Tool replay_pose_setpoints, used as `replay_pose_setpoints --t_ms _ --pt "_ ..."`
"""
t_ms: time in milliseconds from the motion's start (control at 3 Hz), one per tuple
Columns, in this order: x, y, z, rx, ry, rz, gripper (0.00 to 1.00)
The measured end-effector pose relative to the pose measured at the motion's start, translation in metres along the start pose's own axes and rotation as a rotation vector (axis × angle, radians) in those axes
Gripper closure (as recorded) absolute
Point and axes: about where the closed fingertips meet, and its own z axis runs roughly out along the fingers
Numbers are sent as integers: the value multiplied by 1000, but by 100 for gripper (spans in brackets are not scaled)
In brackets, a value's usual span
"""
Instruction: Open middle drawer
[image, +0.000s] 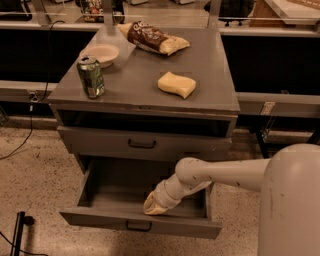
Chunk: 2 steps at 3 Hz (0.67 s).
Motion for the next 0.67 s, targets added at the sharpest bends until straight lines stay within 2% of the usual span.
replay_pose_setpoints --t_ms 667 --pt "-3 -1 3 -10 -3 -6 100"
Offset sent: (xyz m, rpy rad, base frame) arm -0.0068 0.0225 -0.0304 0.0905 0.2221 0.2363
